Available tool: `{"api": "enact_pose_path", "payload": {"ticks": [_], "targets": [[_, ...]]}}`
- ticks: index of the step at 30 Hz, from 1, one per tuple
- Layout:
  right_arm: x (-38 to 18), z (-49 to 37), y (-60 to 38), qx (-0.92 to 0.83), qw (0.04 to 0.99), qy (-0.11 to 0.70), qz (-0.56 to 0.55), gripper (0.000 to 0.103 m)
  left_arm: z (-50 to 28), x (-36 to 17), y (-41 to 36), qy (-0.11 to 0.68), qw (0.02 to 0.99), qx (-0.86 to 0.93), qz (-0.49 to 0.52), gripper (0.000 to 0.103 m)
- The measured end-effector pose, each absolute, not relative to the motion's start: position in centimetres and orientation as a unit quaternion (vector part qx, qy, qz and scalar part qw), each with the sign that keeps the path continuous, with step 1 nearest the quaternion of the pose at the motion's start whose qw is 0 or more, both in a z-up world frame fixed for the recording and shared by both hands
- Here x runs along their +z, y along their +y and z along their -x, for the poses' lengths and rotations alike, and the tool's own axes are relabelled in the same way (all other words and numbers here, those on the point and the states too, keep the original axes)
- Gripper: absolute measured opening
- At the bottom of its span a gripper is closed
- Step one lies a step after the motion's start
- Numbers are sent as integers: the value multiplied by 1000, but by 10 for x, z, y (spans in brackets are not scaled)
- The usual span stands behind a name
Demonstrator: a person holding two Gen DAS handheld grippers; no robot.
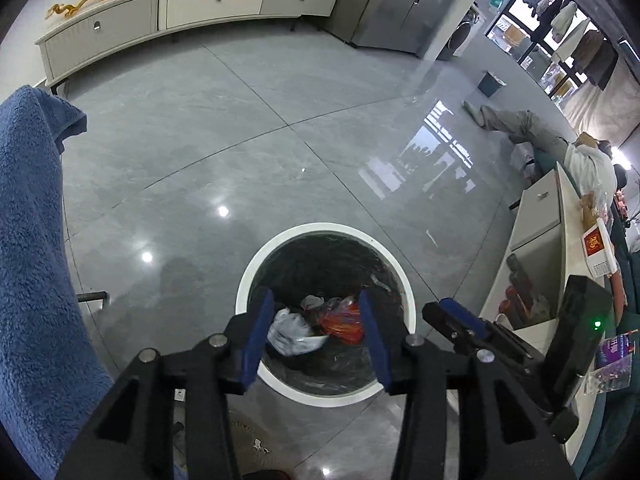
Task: Collect trash
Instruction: 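Carry both bags to the trash bin and release them inside, then grasp the brown snack wrapper with the left tool while the right tool grasps a clear plastic bag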
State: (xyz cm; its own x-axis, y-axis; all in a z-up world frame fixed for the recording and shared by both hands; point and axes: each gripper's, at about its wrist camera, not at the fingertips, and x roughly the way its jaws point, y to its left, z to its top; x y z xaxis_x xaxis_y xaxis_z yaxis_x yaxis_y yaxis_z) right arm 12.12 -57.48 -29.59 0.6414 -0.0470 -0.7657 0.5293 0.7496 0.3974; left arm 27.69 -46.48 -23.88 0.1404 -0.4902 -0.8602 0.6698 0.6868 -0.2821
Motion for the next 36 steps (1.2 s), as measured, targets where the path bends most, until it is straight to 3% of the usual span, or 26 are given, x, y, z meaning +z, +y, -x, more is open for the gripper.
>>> {"api": "enact_pose_path", "payload": {"ticks": [8,17,22,30,36], "targets": [[-267,-104,-563,-178,861,366,-305,32,-256,-193,-416,479,788,-380,-76,43],[-172,-89,-508,-149,911,298,-245,33,-219,-121,-308,410,829,-374,-68,43],[-114,-85,-461,-114,938,260,-200,36,-196,-94,-219,374,854,-359,-45,55],[-60,-81,-394,-63,959,234,-148,38,-164,-90,-57,346,901,-261,-14,57],[-41,-89,-351,-29,965,231,-119,39,-138,-114,64,367,916,-158,35,57]]}}
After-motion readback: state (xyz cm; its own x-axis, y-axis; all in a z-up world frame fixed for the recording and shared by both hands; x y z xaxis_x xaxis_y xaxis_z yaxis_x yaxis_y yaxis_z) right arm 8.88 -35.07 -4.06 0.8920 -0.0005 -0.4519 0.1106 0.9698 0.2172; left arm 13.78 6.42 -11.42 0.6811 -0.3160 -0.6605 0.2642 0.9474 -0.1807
